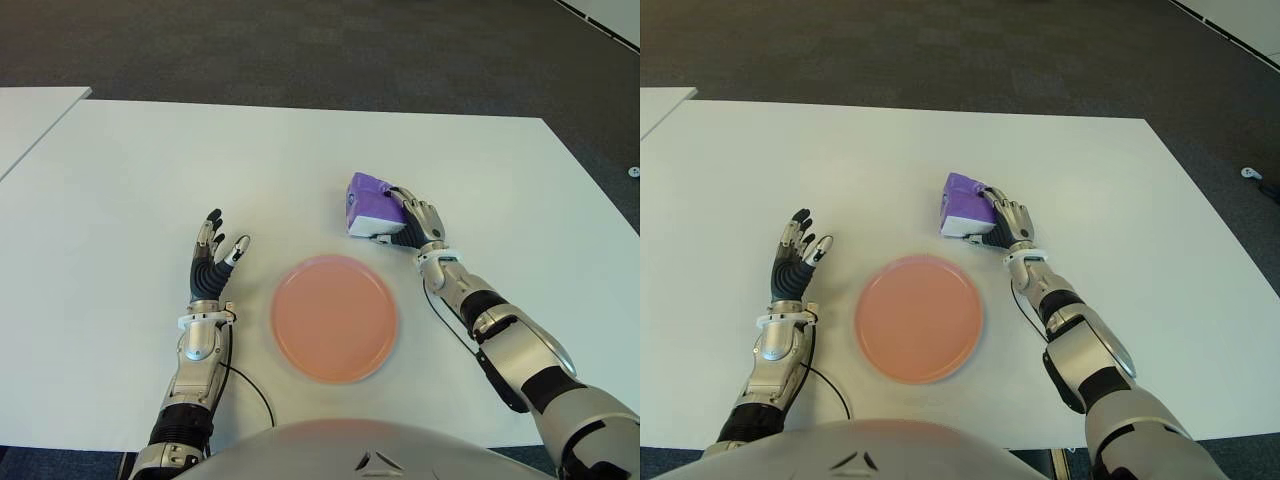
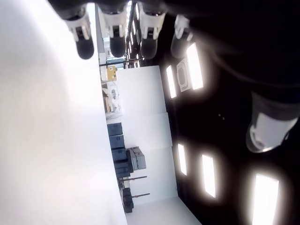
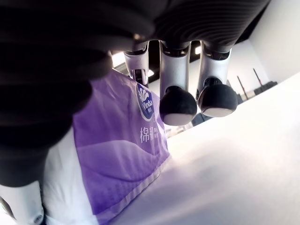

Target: Put the tissue paper into the plate.

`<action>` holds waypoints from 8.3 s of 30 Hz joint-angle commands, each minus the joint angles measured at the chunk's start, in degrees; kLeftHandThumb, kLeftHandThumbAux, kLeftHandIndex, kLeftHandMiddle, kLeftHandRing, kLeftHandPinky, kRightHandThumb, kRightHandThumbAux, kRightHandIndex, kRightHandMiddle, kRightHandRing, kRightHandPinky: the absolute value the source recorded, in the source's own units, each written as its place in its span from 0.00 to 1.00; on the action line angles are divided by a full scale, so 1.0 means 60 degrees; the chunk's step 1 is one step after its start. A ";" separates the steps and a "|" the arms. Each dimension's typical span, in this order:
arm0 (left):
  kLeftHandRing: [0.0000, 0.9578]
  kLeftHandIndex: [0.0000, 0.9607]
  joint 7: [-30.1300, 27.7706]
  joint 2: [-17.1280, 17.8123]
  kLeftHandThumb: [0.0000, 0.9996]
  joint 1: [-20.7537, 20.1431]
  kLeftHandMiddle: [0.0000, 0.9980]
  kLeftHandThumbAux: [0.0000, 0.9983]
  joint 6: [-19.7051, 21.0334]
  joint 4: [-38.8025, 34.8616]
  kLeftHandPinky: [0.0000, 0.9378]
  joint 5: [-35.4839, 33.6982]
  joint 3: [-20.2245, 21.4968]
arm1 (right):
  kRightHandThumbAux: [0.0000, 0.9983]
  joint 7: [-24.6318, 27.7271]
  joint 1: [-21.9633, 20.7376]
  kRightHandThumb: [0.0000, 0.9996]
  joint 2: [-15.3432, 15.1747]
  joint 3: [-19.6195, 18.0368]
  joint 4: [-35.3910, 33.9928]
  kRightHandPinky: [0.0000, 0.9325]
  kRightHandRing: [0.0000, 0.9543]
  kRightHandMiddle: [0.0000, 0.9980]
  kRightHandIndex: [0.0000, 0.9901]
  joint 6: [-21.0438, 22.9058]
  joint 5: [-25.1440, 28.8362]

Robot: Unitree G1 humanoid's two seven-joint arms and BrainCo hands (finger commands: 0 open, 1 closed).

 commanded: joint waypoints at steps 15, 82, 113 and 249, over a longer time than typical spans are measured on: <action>0.00 0.00 0.0244 -0.0115 0.00 0.0303 0.00 0.48 0.0102 0.0677 0.00 0.0291 -0.0052 | 0.71 -0.0306 0.0567 0.74 -0.0310 -0.1439 -0.1468 0.94 0.91 0.88 0.44 -0.0209 0.0475; 0.00 0.00 0.0143 -0.0151 0.00 0.0291 0.00 0.50 -0.0025 0.0815 0.00 0.0170 -0.0066 | 0.71 0.4936 0.6394 0.72 -0.1112 -0.3340 -1.2693 0.91 0.90 0.86 0.44 -0.0635 0.0915; 0.00 0.00 0.0056 0.0047 0.00 0.0036 0.00 0.48 -0.0162 0.1236 0.00 0.0159 -0.0066 | 0.72 0.5079 0.6275 0.71 -0.0668 -0.2456 -1.2107 0.88 0.86 0.83 0.44 -0.2992 -0.0763; 0.00 0.00 -0.0004 0.0106 0.00 0.0229 0.00 0.51 -0.0052 0.0815 0.00 0.0145 0.0000 | 0.68 0.5989 0.4246 0.11 0.1894 -0.7003 -0.9184 0.08 0.06 0.07 0.00 -0.0384 0.6329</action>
